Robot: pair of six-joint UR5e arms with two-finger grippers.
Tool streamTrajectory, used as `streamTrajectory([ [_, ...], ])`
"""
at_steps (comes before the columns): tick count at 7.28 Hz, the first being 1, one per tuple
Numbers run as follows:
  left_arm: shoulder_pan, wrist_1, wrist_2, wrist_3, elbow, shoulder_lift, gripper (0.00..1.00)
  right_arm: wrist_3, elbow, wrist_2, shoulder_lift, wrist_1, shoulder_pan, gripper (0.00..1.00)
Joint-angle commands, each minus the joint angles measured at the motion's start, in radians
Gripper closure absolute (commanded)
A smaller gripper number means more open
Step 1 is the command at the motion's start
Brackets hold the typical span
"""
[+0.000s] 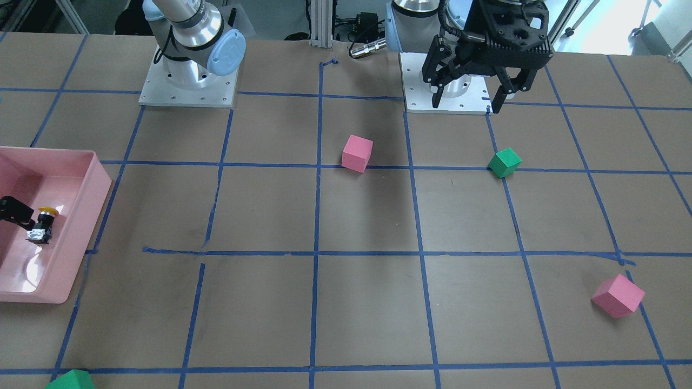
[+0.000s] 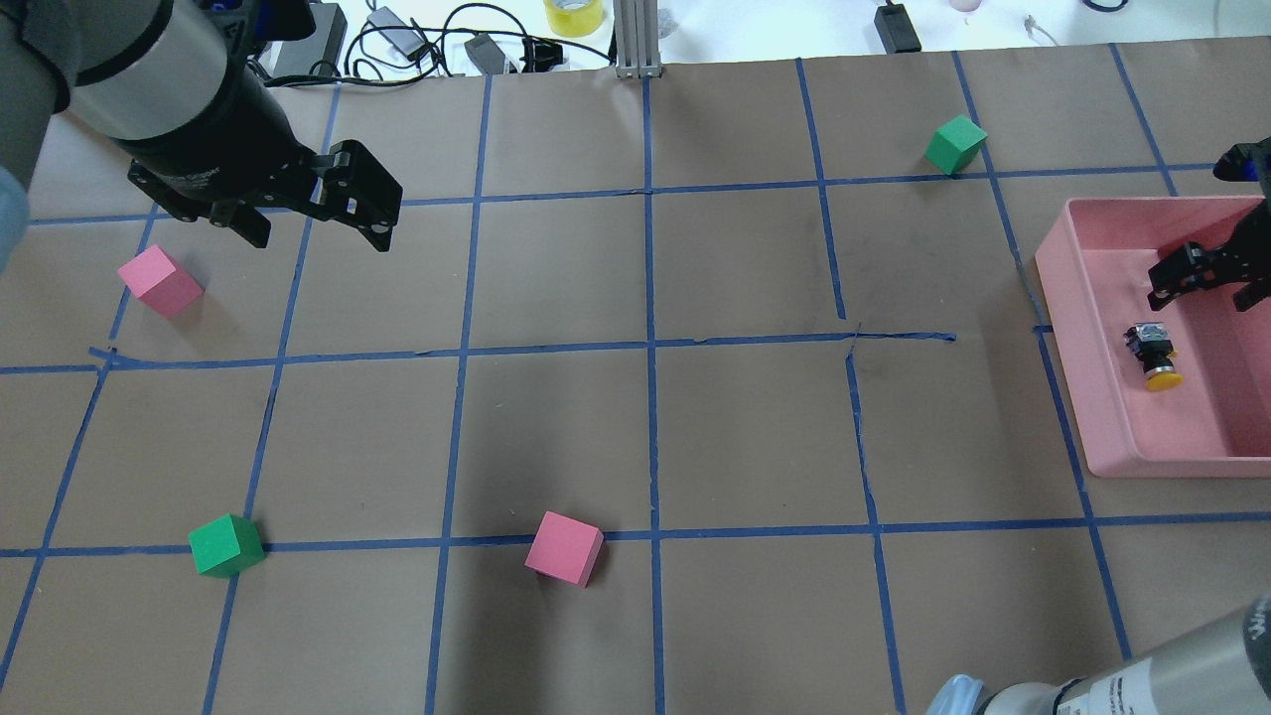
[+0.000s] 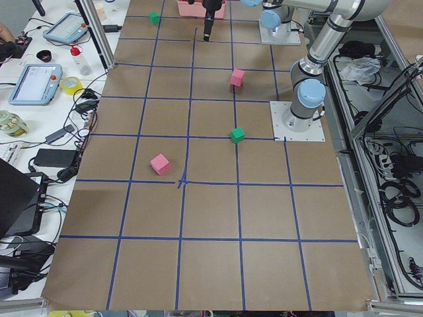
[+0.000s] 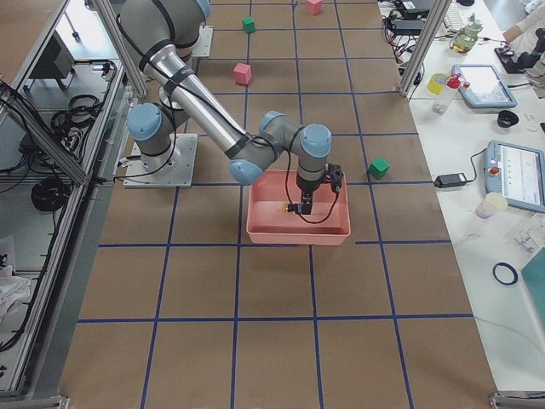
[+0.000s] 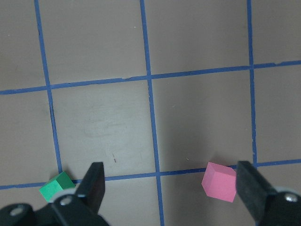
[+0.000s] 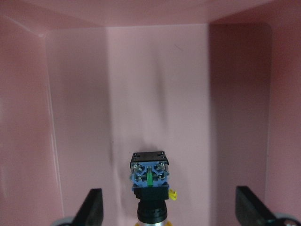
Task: Align button upright
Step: 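Lower the right gripper into the tray and grasp the button's black body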
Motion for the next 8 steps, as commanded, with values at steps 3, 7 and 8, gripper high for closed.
streamTrajectory([
  [3, 0.0, 0.004, 0.0, 0.0, 0.0, 0.0, 0.0, -0.025, 0.061, -0.001, 0.023, -0.06, -0.011, 0.0],
  [7, 0.0, 0.004, 0.0, 0.0, 0.0, 0.0, 0.0, -0.025, 0.075, -0.001, 0.029, -0.063, -0.013, 0.0],
  [8, 0.0, 0.004, 0.0, 0.0, 0.0, 0.0, 0.0, -0.025, 0.078, -0.002, 0.029, -0.063, -0.013, 0.0],
])
